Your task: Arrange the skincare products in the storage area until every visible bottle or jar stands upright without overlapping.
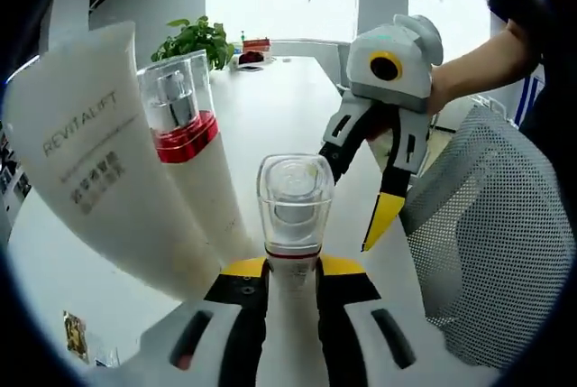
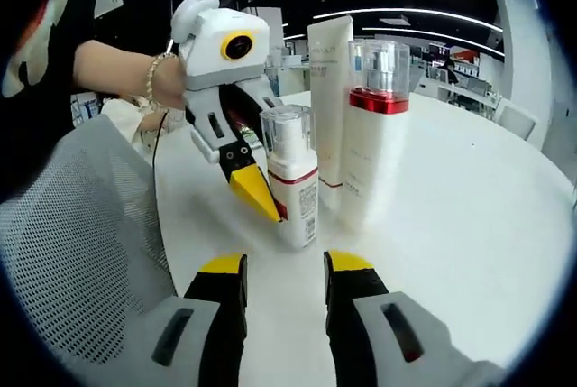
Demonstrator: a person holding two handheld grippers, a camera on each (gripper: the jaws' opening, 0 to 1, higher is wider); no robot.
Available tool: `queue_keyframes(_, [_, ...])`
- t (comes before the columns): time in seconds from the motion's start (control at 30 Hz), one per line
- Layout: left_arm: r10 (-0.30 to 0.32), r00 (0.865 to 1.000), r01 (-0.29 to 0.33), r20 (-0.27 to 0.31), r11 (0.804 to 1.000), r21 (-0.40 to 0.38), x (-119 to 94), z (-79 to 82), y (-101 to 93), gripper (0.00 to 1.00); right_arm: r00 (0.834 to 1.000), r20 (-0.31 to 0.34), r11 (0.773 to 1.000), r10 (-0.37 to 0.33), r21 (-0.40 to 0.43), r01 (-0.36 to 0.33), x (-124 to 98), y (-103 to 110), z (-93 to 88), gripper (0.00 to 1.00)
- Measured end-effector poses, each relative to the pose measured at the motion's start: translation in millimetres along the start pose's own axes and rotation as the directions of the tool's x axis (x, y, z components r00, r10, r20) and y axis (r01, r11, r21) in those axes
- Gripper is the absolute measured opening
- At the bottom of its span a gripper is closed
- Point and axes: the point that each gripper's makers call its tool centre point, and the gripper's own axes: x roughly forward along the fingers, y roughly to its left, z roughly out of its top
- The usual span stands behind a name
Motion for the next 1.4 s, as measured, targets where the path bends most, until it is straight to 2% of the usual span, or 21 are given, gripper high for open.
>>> queue_keyframes(0.4, [-0.030,0.999,0.029,0.037,0.999,0.040,5.4,6.9,4.5,0.14,1.000,0.001,1.000,-0.009,0.016,0.009,-0.3,-4.2,-3.2,0.33])
queue_keyframes(0.87, [-0.025,0.999,0.024,0.040,0.999,0.027,7.3,7.2,5.6,0.14,1.000,-0.003,1.000,-0.014,0.024,0.014,-1.0,-4.6,-3.7,0.33])
queue_keyframes(1.03, [-0.027,0.999,0.027,0.029,0.999,0.017,5.8,3.3,3.5,0.23,1.000,-0.002,1.000,-0.016,0.023,0.016,-1.8,-3.5,0.4,0.35])
queue_keyframes(1.2, [-0.017,1.000,0.017,0.016,1.000,0.017,0.8,0.6,1.7,0.25,1.000,-0.003,1.000,-0.021,0.013,0.021,-1.3,-2.9,6.1,0.38])
queue_keyframes(1.4, [0.000,1.000,0.000,-0.005,1.000,-0.014,-10.5,-5.9,-1.0,0.34,1.000,0.002,0.999,-0.029,0.020,0.029,0.7,0.8,15.4,0.46])
